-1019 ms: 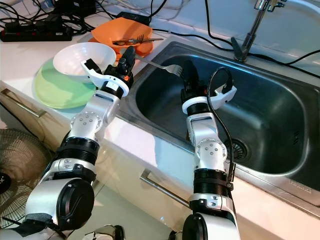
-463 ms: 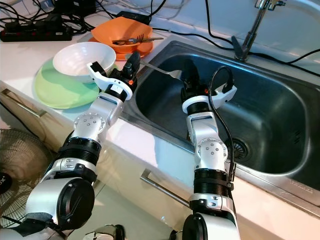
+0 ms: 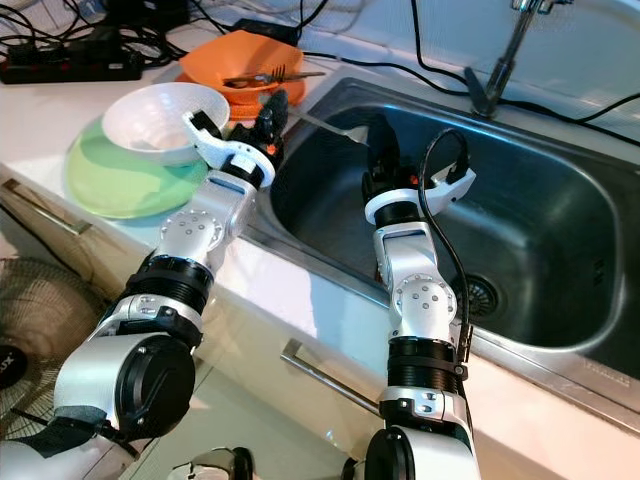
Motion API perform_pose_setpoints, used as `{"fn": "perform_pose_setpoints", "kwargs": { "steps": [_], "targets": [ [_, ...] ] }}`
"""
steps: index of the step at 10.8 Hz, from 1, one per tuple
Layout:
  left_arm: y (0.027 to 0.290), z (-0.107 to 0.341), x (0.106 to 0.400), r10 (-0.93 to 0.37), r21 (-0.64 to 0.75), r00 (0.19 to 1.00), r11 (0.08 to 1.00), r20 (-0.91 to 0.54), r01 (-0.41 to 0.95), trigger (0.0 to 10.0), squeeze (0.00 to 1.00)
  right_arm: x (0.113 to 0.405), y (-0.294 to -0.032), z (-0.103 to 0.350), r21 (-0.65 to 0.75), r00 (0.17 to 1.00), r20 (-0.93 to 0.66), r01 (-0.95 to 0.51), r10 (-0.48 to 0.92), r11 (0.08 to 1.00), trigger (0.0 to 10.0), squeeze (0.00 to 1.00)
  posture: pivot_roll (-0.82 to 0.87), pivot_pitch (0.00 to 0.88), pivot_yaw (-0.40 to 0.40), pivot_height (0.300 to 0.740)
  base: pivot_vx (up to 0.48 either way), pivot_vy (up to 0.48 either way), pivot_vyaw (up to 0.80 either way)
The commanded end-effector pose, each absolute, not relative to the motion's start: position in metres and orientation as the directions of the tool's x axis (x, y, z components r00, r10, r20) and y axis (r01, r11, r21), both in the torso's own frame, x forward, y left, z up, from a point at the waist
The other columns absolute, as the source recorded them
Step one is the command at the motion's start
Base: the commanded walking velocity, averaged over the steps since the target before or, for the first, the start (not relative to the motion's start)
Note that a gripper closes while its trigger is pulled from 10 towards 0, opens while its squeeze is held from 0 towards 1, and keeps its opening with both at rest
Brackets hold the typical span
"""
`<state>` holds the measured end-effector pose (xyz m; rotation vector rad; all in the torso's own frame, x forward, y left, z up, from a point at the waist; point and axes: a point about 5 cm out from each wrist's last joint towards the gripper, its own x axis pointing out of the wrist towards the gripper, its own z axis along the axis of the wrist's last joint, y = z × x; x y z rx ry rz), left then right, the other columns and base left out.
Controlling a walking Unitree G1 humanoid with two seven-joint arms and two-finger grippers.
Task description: Kitchen organization
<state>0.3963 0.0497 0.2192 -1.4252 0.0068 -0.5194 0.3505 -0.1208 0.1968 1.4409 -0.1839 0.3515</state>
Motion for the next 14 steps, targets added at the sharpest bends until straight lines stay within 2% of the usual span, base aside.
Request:
{"fn": "perform_pose_setpoints", "kwargs": {
  "steps": [1,3,6,7,8,14],
  "targets": [
    [-0.010,0.232,0.381,-0.448,-0.934,0.827,-0.058,0.341,0.354,10.0,0.00,0.350,-0.087,0.216,0.922,0.910,0.385,-0.385,0.157,-0.029,10.0,0.00,0.03,0.093,0.044,0.740,0.000,0.000,0.00],
    [-0.018,0.229,0.378,-0.486,-0.931,0.812,-0.005,0.322,0.366,10.0,0.00,0.350,-0.087,0.217,0.921,0.908,0.389,-0.389,0.155,-0.033,10.0,0.00,0.03,0.093,0.045,0.740,0.000,0.000,0.00],
    [-0.022,0.226,0.377,-0.499,-0.933,0.813,0.022,0.301,0.360,10.0,0.00,0.350,-0.086,0.218,0.919,0.907,0.392,-0.392,0.151,-0.035,10.0,0.00,0.03,0.097,0.048,0.740,0.000,0.000,0.00],
    [-0.023,0.226,0.377,-0.500,-0.933,0.813,0.025,0.299,0.359,10.0,0.00,0.350,-0.087,0.218,0.919,0.907,0.394,-0.393,0.150,-0.035,4.7,0.00,0.03,0.097,0.048,0.740,0.000,0.000,0.00],
    [-0.024,0.226,0.377,-0.499,-0.933,0.815,0.033,0.295,0.358,10.0,0.00,0.351,-0.087,0.218,0.918,0.907,0.395,-0.394,0.148,-0.034,0.0,0.00,0.03,0.097,0.048,0.740,0.000,0.000,0.00],
    [-0.024,0.224,0.378,-0.498,-0.931,0.820,0.068,0.281,0.360,10.0,0.00,0.350,-0.087,0.219,0.918,0.907,0.397,-0.395,0.142,-0.042,0.0,0.00,0.04,0.101,0.048,0.740,0.000,0.000,0.00]
  ]
}}
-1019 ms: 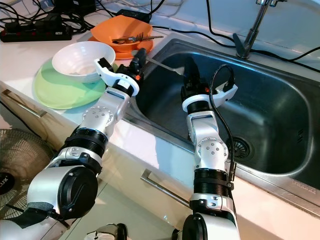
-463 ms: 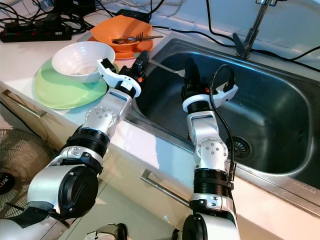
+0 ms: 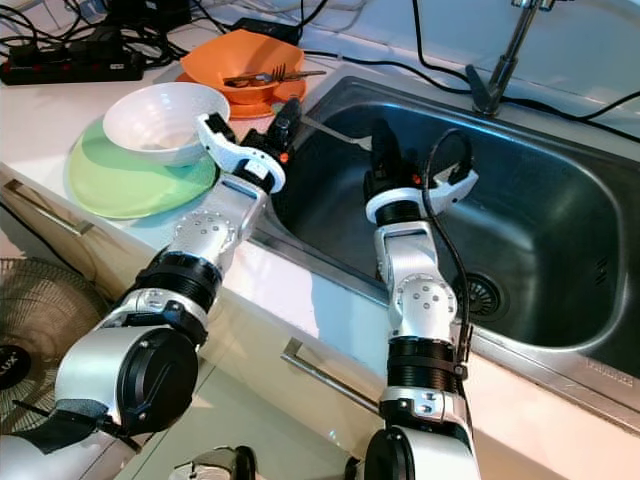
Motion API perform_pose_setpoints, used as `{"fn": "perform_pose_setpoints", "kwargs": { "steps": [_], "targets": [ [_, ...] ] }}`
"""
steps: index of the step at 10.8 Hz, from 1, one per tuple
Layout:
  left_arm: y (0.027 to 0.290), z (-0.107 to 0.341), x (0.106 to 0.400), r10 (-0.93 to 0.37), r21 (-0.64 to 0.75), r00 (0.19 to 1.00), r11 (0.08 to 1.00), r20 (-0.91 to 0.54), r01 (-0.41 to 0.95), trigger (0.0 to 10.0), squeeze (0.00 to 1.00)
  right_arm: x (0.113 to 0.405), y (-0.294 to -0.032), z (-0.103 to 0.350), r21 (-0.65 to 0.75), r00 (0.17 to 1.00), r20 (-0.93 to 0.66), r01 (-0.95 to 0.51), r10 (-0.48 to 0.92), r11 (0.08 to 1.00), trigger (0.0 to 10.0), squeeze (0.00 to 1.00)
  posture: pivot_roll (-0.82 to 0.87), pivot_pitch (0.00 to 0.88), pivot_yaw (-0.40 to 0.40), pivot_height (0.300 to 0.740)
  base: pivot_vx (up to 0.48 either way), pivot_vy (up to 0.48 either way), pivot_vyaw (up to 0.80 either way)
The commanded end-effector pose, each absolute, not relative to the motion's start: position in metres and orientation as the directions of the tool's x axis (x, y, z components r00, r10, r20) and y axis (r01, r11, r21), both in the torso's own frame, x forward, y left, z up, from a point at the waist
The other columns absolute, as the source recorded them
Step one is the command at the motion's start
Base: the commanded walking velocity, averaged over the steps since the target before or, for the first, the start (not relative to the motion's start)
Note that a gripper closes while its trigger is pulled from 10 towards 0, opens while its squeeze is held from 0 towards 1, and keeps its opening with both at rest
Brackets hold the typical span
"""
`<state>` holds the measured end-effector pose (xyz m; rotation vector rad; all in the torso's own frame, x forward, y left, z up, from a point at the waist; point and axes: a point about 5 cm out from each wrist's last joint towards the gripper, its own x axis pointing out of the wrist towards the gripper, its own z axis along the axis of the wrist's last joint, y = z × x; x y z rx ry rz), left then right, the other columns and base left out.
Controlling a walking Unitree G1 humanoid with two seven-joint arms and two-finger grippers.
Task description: Kitchen organization
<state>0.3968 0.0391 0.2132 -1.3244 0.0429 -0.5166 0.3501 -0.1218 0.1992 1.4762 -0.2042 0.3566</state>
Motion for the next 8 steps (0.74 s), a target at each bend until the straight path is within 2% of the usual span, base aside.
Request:
{"fn": "perform_pose_setpoints", "kwargs": {
  "steps": [1,8],
  "targets": [
    [-0.0237,0.2239,0.3778,-0.498,-0.931,0.820,0.068,0.281,0.360,10.0,0.00,0.3498,-0.0872,0.2188,0.918,0.907,0.397,-0.395,0.142,-0.042,0.0,0.00,0.04,0.101,0.048,0.740,0.000,0.000,0.00],
    [-0.0237,0.2239,0.3778,-0.498,-0.931,0.820,0.068,0.281,0.360,10.0,0.00,0.3498,-0.0872,0.2188,0.918,0.907,0.397,-0.395,0.142,-0.042,0.0,0.00,0.04,0.101,0.048,0.740,0.000,0.000,0.00]
  ]
}}
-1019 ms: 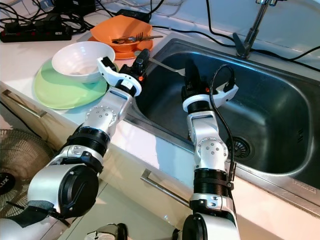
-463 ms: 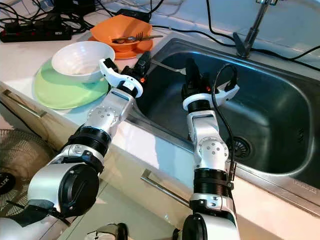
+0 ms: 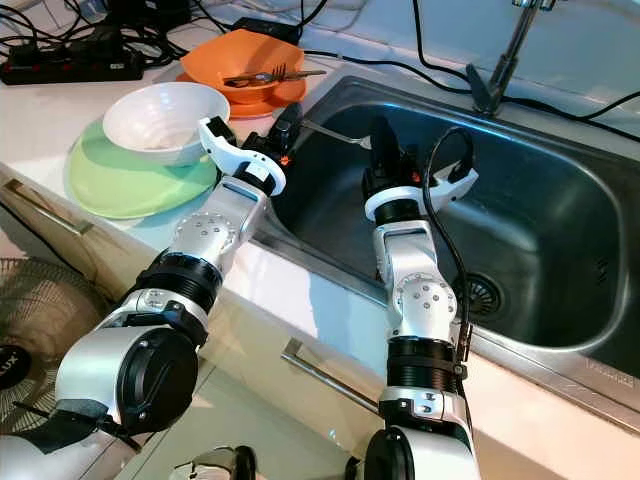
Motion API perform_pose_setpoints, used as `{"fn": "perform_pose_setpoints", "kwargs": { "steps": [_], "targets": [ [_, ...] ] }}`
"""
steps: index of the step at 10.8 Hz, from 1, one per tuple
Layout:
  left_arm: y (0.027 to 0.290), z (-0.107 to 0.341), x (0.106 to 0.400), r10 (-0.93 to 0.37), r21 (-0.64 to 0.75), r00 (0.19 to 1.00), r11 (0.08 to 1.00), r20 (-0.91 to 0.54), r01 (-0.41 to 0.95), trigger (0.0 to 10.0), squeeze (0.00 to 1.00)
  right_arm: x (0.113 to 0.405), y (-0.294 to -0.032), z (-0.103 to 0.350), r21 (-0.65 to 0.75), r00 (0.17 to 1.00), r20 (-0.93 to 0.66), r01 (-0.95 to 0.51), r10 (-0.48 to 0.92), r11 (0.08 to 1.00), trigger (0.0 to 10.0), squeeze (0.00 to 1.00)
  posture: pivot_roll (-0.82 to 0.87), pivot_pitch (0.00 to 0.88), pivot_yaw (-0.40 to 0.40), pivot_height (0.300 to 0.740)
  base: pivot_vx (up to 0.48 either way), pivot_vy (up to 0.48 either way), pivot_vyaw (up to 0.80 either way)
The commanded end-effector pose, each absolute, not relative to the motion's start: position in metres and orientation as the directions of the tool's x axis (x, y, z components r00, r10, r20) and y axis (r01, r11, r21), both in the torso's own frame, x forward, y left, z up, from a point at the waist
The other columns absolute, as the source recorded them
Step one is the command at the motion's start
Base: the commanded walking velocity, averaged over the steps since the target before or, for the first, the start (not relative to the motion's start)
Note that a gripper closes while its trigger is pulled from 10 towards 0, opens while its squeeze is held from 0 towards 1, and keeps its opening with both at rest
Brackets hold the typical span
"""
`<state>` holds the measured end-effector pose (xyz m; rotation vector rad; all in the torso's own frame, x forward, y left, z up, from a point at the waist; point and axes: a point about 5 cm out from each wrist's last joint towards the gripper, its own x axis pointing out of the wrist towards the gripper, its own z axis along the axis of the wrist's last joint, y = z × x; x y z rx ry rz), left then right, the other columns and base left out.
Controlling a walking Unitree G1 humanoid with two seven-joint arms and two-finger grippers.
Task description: Kitchen organization
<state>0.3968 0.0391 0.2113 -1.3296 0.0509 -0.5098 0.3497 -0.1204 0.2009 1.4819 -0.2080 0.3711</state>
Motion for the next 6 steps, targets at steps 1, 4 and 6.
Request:
{"fn": "perform_pose_setpoints", "kwargs": {
  "steps": [1,4,6],
  "targets": [
    [-0.024,0.224,0.378,-0.498,-0.931,0.820,0.068,0.281,0.360,10.0,0.00,0.350,-0.087,0.219,0.918,0.907,0.397,-0.395,0.142,-0.042,0.0,0.00,0.04,0.101,0.048,0.740,0.000,0.000,0.00],
    [-0.031,0.226,0.372,-0.574,-0.905,0.761,0.080,0.302,0.419,10.0,1.00,0.366,-0.108,0.229,0.917,0.919,0.392,-0.388,0.028,-0.091,0.0,0.00,0.04,0.095,0.054,0.740,0.000,0.000,0.00],
    [-0.027,0.225,0.374,-0.564,-0.907,0.776,0.106,0.283,0.408,10.0,0.00,0.368,-0.112,0.229,0.917,0.921,0.389,-0.387,0.011,-0.096,0.0,0.00,0.05,0.097,0.054,0.740,0.000,0.000,0.00]
  ]
}}
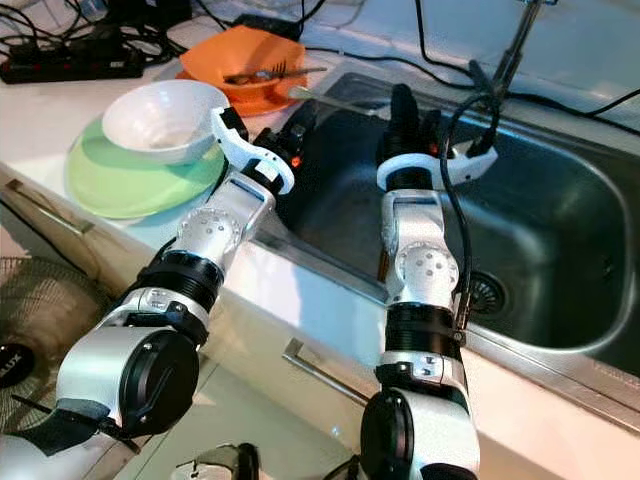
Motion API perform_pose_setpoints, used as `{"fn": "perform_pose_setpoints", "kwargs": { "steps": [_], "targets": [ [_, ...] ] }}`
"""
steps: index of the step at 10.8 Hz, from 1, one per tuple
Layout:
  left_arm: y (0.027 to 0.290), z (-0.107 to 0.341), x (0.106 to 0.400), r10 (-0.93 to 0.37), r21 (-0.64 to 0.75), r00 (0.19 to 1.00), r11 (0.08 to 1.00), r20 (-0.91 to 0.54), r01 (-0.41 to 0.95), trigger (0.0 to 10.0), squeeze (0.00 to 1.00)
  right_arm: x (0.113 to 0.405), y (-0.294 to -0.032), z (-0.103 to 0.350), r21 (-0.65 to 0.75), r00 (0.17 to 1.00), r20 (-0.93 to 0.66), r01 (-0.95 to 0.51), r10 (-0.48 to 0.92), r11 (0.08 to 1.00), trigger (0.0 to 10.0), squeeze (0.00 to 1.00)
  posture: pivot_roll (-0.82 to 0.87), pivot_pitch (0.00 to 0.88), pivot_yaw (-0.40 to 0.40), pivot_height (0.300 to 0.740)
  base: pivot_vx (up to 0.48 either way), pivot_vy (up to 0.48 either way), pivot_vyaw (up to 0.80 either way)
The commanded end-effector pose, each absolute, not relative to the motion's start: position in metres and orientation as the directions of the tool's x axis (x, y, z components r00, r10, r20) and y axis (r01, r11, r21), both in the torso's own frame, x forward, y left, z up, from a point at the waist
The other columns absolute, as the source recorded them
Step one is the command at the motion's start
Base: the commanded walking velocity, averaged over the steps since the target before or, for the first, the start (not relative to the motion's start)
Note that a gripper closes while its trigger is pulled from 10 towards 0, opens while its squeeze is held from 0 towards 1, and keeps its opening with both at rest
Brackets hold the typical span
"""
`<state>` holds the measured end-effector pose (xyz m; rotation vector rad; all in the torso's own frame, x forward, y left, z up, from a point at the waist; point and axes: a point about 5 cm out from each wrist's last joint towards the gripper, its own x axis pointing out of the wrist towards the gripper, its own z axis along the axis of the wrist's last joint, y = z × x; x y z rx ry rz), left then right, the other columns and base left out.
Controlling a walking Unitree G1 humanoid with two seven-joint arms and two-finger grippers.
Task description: Kitchen organization
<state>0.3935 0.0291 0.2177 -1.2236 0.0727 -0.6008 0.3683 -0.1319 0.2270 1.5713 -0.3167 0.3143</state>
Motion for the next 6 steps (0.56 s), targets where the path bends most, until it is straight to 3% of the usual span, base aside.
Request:
{"fn": "perform_pose_setpoints", "kwargs": {
  "steps": [1,2,3,5,6],
  "targets": [
    [-0.027,0.225,0.375,-0.560,-0.908,0.779,0.107,0.282,0.406,10.0,0.00,0.368,-0.112,0.229,0.917,0.921,0.390,-0.387,0.010,-0.097,0.0,0.00,0.05,0.097,0.054,0.740,0.000,0.000,0.00],
    [-0.027,0.226,0.374,-0.566,-0.901,0.775,0.122,0.282,0.416,10.0,0.00,0.369,-0.114,0.229,0.917,0.921,0.389,-0.387,0.002,-0.099,0.0,0.00,0.05,0.097,0.055,0.740,0.000,0.000,0.00],
    [-0.028,0.228,0.373,-0.603,-0.864,0.752,0.195,0.267,0.464,10.0,0.00,0.371,-0.116,0.230,0.917,0.922,0.388,-0.387,-0.013,-0.091,0.0,0.00,0.04,0.097,0.057,0.740,0.000,0.000,0.00],
    [-0.024,0.234,0.374,-0.646,-0.671,0.737,0.457,0.201,0.584,10.0,0.00,0.374,-0.126,0.230,0.922,0.923,0.383,-0.384,-0.039,-0.051,0.0,0.00,0.04,0.097,0.057,0.740,0.000,0.000,0.00],
    [-0.015,0.237,0.376,-0.655,-0.515,0.742,0.591,0.144,0.621,10.0,0.00,0.376,-0.134,0.231,0.926,0.925,0.375,-0.376,-0.055,-0.010,5.7,0.00,0.06,0.096,0.055,0.740,0.000,0.000,0.00]
  ]
}}
